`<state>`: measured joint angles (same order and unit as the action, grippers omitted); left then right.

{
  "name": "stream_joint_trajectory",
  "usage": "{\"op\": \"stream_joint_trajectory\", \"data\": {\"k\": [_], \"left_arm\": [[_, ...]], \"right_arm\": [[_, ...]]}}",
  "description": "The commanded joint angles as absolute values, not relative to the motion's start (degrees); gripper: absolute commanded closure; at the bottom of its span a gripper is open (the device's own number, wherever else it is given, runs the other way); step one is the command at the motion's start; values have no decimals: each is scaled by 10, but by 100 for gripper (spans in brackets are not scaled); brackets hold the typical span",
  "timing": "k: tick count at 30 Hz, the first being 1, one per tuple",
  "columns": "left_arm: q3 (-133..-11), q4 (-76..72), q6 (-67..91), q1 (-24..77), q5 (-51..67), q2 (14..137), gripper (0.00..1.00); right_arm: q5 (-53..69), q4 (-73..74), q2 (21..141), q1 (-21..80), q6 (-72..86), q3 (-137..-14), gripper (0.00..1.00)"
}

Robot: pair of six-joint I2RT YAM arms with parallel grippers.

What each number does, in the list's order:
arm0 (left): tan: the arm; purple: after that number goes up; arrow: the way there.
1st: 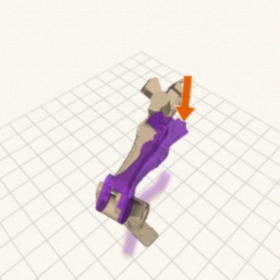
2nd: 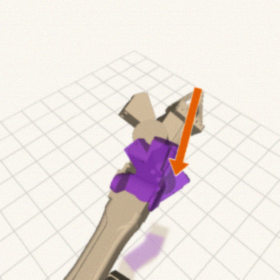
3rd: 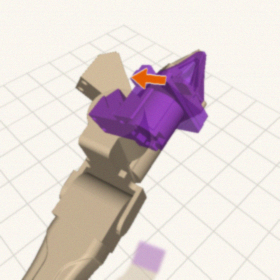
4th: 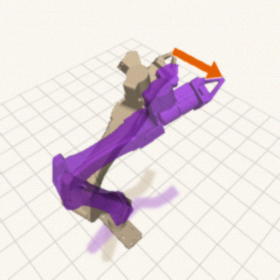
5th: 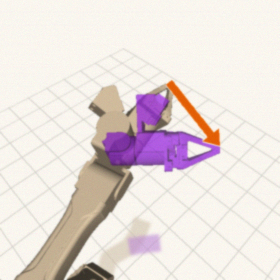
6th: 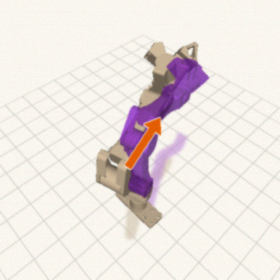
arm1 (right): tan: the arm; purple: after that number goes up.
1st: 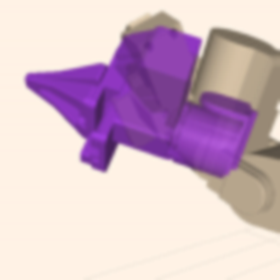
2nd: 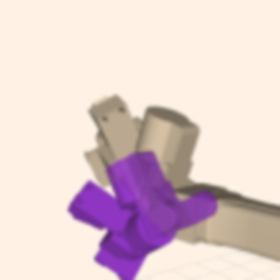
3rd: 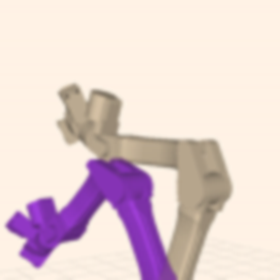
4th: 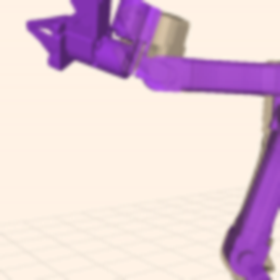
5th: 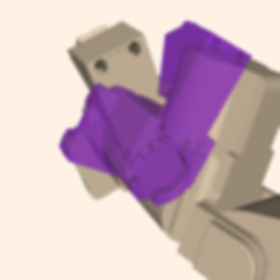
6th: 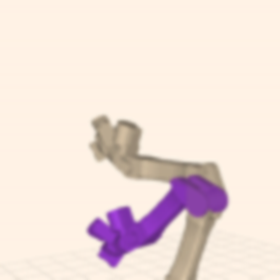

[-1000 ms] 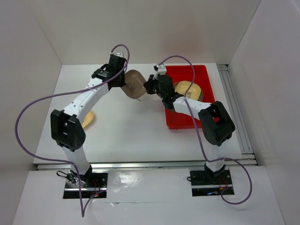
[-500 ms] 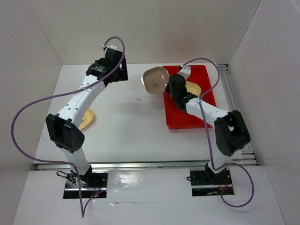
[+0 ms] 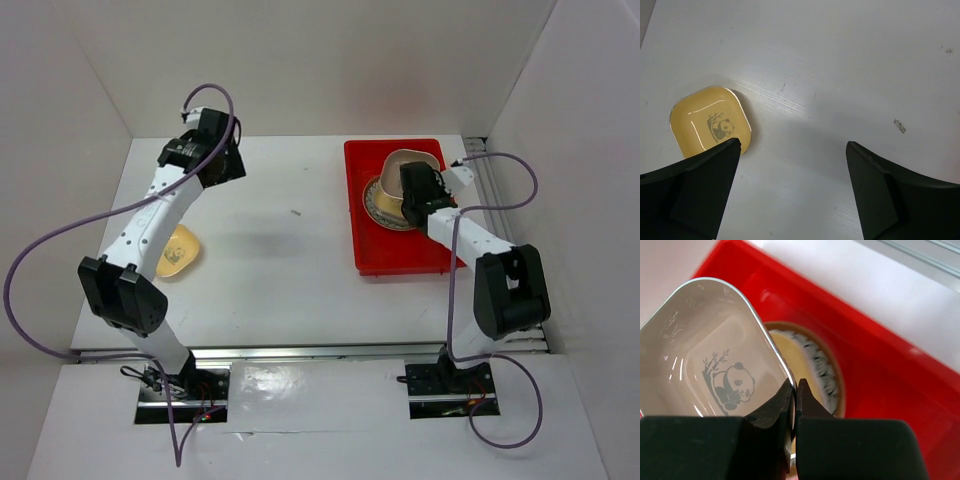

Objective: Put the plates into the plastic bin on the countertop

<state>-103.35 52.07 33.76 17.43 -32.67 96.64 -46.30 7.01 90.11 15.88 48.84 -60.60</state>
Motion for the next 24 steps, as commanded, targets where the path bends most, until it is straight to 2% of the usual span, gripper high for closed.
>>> {"op": "stream_joint_trajectory", "data": {"k": [1, 6, 7, 9, 10, 11, 12, 13, 24], "left_arm": [[-1000, 527, 362, 141, -320, 911, 0], [-940, 519, 362, 78, -289, 874, 0], [-933, 519, 370, 55, -280, 867, 0], [-904, 519, 379, 27, -265, 860, 0], [-890, 519, 384, 12, -258, 852, 0], [-862, 512, 390, -14, -247, 846, 0], [-847, 507, 395, -27, -240, 838, 0], [-835, 507, 396, -41, -232, 838, 0], [-689, 533, 494, -159, -245, 760, 0]], "right_arm": [[-478, 91, 926, 138, 547, -613, 100], [-432, 73, 960, 132, 534, -632, 100], [-432, 73, 960, 132, 534, -632, 98], [-420, 58, 960, 132, 525, -632, 88], [-414, 53, 960, 137, 519, -627, 49], [-414, 47, 952, 137, 519, -627, 26], [-414, 30, 943, 144, 511, -620, 7], [-414, 25, 938, 153, 497, -620, 0], [-366, -62, 844, 249, 342, -627, 0]]}}
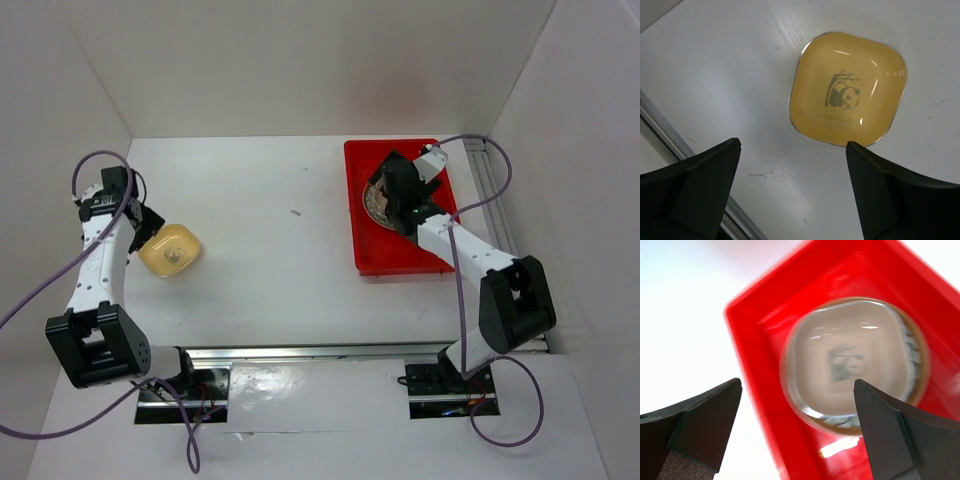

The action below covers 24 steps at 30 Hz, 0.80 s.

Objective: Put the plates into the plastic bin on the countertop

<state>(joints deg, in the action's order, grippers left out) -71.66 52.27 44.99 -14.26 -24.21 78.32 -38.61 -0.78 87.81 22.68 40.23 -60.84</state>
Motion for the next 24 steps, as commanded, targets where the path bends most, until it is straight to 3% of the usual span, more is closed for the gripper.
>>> {"op": "stream_joint_trajectory", "data": {"k": [1, 14, 19, 24], "left_arm": [[-679, 533, 500, -165, -245, 760, 0], [-515, 382, 583, -186, -155, 845, 6], [-515, 364, 595, -186, -149, 924, 10], [-515, 357, 590, -186, -136, 912, 11]], "right_arm": [[-354, -70, 844, 254, 334, -627, 0], [-191, -160, 790, 325, 244, -581, 0], [-197, -184, 760, 350, 215, -562, 0], [-202, -197, 754, 355, 209, -556, 0]]}}
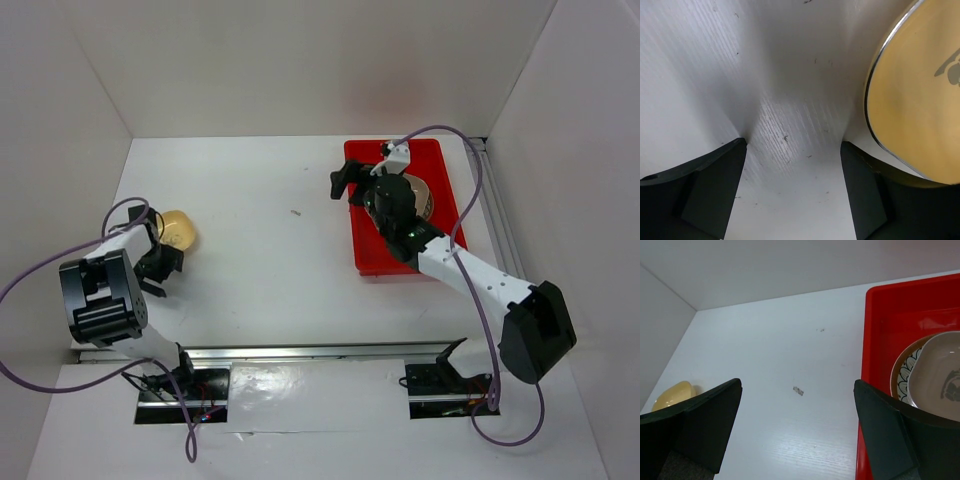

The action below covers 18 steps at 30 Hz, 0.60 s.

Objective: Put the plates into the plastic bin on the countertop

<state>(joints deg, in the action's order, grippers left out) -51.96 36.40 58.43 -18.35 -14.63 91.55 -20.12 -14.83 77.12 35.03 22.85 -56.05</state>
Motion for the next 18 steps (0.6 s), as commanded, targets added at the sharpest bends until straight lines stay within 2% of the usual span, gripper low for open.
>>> {"op": "stream_joint_trajectory", "data": {"k": [1, 8, 11, 18], "left_arm": [[-515, 363, 590, -186, -136, 899, 11], [-557, 402, 567, -170, -145, 745, 8], [-636, 425, 567, -170, -153, 758, 8], [-693, 448, 567, -188, -162, 885, 7]], "right_arm": [[-202, -191, 754, 355, 209, -556, 0], [-202, -179, 814, 374, 214, -594, 0], [-202, -173, 836, 387, 214, -606, 0], [-202, -173, 836, 392, 202, -613, 0]]}}
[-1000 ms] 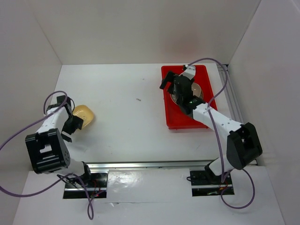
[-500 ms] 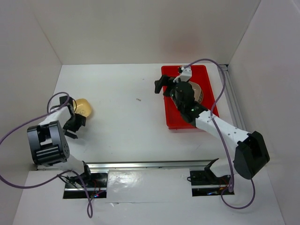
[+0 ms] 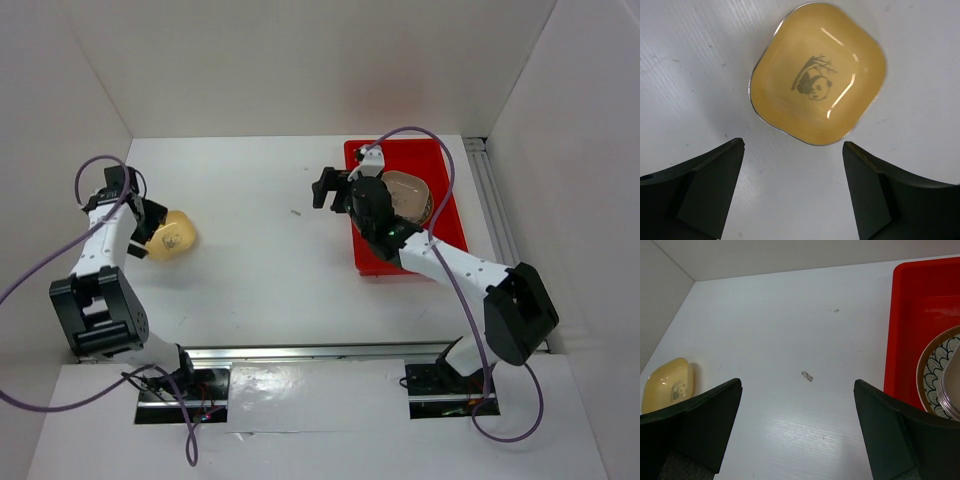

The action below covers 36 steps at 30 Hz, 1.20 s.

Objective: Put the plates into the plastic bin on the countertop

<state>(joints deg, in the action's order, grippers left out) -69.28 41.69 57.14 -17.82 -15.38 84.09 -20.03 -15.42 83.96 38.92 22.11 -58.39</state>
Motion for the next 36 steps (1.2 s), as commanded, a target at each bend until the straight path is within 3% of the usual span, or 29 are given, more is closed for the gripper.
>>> {"op": "stream_joint_trajectory", "data": {"k": [1, 12, 16, 18, 20, 22, 23, 27, 32, 36], "left_arm": [[-693, 448, 567, -193, -162, 898, 6], [-671, 409, 580, -215, -148, 989, 6], [-657, 383, 586, -215, -122, 1027, 17], [-643, 369, 592, -210, -122, 1027, 35], [-631, 364, 592, -210, -117, 1027, 59], [-631, 364, 592, -205, -117, 1021, 95], [-631, 364, 592, -205, -117, 1021, 100], [-674, 402, 570, -169, -123, 1034, 100], [-692, 419, 565, -43, -190, 935, 100], [-697, 429, 572, 46, -228, 873, 100]], "right_arm": [[-202, -173, 836, 392, 202, -619, 0], [-202, -179, 841, 392, 196, -607, 0], [-202, -179, 841, 392, 201, -607, 0], [-202, -179, 841, 392, 201, -607, 0], [-202, -179, 841, 392, 201, -607, 0], [-196, -179, 841, 392, 201, -607, 0], [-196, -179, 841, 392, 201, -607, 0], [-150, -179, 858, 392, 195, -607, 0], [-17, -210, 896, 387, 184, -628, 0], [-2, -205, 935, 387, 194, -665, 0]]}}
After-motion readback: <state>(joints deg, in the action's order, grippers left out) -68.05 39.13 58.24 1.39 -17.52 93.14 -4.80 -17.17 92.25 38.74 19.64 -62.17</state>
